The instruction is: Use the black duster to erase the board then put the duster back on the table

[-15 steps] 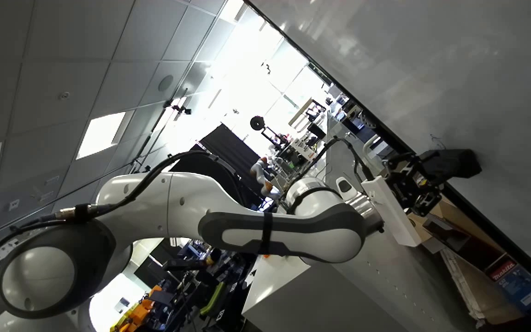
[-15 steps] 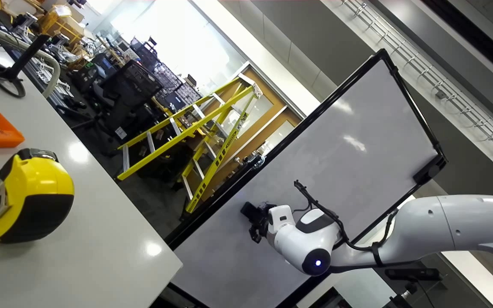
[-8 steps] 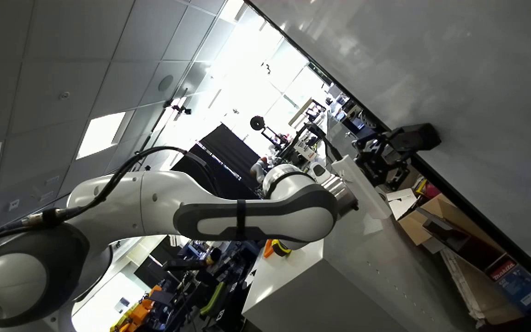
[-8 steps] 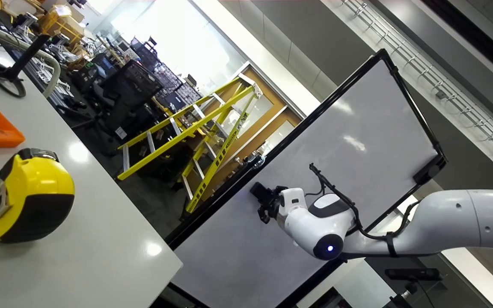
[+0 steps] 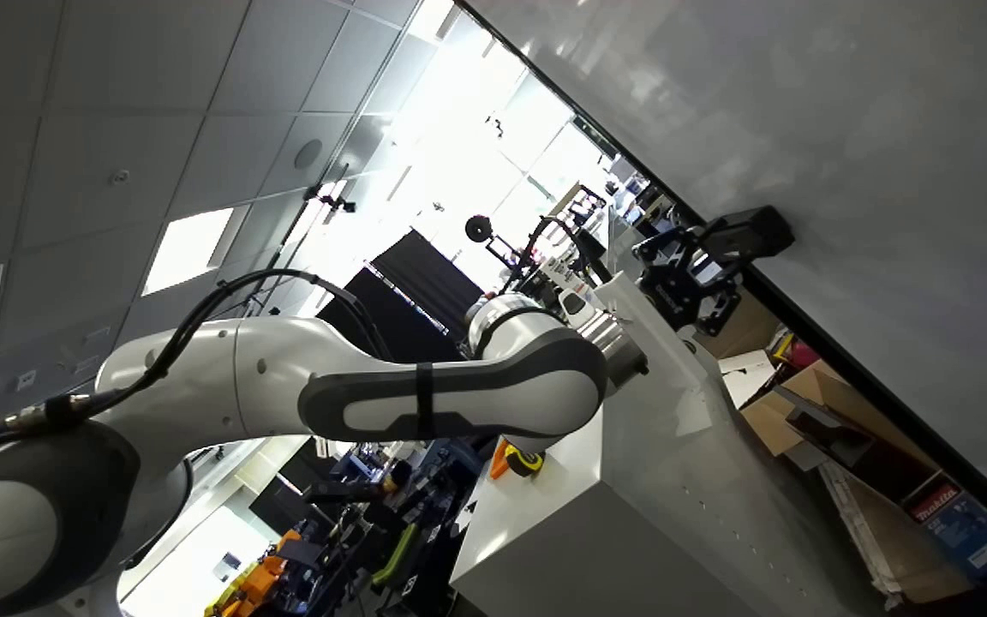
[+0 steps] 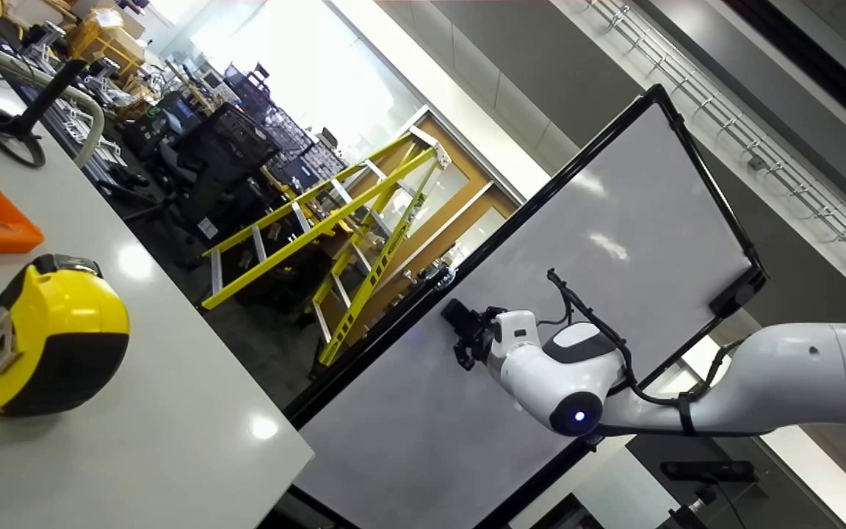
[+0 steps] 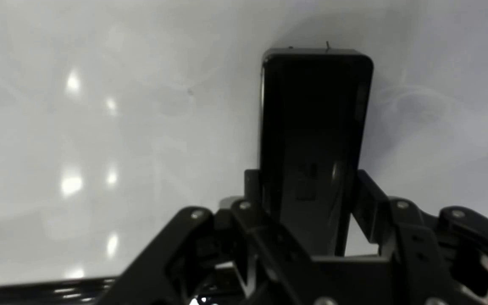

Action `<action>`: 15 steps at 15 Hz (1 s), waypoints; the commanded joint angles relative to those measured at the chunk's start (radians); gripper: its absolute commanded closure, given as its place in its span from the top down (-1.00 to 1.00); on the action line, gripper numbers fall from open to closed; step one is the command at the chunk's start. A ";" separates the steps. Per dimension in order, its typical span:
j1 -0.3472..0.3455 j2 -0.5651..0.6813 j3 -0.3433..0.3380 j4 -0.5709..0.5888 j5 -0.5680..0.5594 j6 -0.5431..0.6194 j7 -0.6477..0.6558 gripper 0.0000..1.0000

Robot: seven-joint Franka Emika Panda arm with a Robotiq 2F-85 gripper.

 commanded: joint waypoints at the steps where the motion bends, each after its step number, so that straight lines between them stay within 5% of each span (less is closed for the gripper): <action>1: 0.000 0.019 -0.027 0.016 0.003 -0.023 -0.029 -0.42; 15: 0.005 -0.130 0.080 -0.129 0.000 0.272 0.108 -0.42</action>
